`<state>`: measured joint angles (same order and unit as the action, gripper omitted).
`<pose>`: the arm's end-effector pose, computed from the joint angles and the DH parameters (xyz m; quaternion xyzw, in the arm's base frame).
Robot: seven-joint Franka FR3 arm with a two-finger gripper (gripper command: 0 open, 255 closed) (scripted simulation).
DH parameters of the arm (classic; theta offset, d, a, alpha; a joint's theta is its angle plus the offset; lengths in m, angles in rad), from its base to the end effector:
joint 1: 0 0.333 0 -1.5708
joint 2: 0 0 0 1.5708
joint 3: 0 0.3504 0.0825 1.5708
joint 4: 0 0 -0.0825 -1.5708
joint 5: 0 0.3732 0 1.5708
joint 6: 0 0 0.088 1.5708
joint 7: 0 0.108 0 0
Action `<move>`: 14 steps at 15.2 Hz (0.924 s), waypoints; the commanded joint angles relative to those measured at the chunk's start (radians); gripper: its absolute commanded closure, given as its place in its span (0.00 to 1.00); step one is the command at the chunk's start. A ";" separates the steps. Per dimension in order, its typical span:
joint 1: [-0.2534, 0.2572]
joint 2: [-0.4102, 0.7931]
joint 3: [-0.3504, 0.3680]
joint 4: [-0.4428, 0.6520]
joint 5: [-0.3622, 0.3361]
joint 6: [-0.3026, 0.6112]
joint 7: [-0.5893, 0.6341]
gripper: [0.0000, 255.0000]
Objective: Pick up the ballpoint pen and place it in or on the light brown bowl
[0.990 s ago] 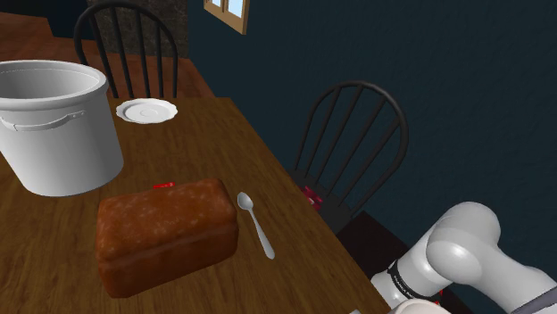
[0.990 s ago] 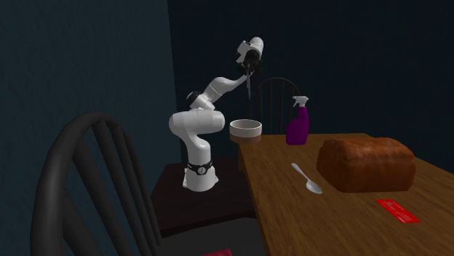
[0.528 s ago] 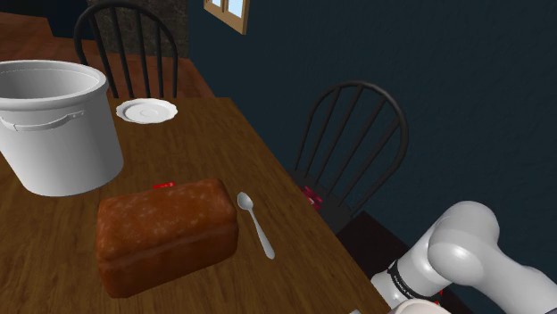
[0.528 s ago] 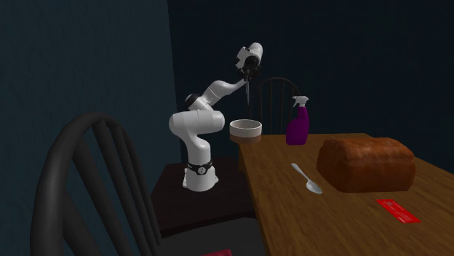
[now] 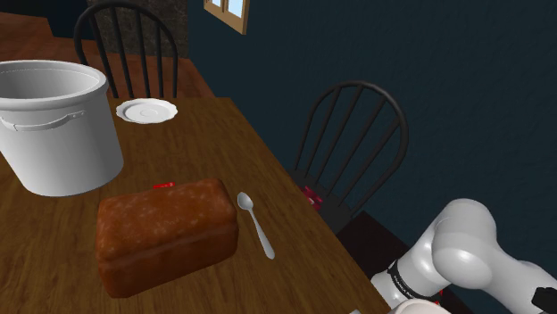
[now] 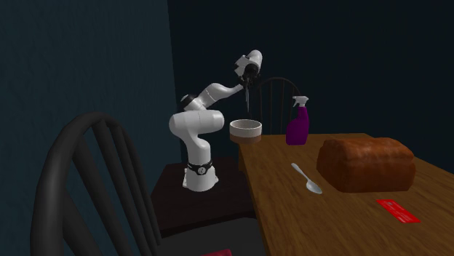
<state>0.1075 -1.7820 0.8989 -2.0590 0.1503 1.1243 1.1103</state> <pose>-0.1986 0.3195 0.5472 0.8093 -0.2805 0.5038 0.1119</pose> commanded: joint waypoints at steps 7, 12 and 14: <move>0.101 -0.002 0.102 -0.078 0.037 0.012 0.108 1.00; 0.140 -0.002 0.144 -0.108 0.057 0.018 0.151 1.00; 0.140 -0.002 0.144 -0.108 0.057 0.018 0.151 1.00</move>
<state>0.2461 -1.7834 1.0416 -2.1661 0.2070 1.1427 1.2594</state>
